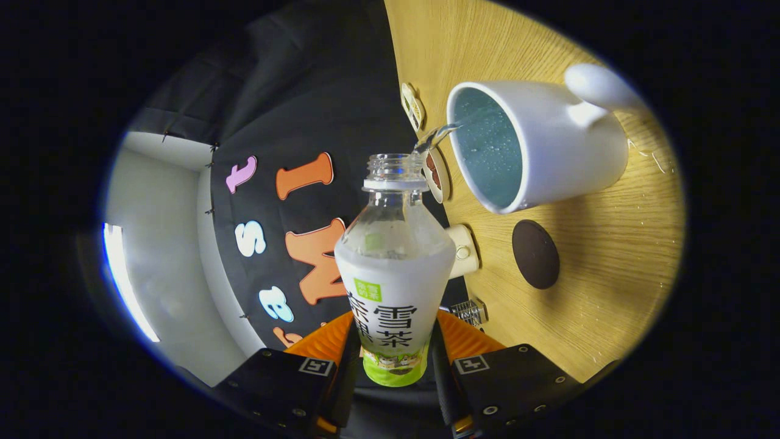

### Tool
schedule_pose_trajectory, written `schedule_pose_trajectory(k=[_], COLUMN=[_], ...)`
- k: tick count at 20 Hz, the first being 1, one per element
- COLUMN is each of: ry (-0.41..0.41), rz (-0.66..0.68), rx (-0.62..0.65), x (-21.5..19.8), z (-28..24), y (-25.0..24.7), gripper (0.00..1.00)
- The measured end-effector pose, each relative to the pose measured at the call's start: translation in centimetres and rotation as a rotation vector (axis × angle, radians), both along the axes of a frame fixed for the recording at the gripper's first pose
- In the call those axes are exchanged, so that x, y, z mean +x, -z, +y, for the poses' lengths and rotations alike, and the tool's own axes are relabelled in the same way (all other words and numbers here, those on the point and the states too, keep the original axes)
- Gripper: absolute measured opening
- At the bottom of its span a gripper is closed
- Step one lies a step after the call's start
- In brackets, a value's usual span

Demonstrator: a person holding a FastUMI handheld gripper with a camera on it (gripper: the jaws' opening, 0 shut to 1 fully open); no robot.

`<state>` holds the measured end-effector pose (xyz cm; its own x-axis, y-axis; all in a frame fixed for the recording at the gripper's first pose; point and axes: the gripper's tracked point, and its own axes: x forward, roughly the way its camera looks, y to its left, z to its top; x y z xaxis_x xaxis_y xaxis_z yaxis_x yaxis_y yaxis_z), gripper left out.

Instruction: Take the bottle from table, then pour the juice into the cup, finally place the bottle on the coaster

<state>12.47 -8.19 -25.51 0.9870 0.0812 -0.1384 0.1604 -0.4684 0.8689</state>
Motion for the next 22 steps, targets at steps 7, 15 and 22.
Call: schedule_pose_trajectory(k=[7,15,22], ry=[0.030,0.043,0.085], rz=[-0.031,-0.045,-0.051], rx=[0.047,0.090,0.135], x=[-0.31,-0.02,-0.29], z=[-0.44,-0.23,-0.84], y=[0.20,0.18,0.31], gripper=[0.57,0.57,0.57])
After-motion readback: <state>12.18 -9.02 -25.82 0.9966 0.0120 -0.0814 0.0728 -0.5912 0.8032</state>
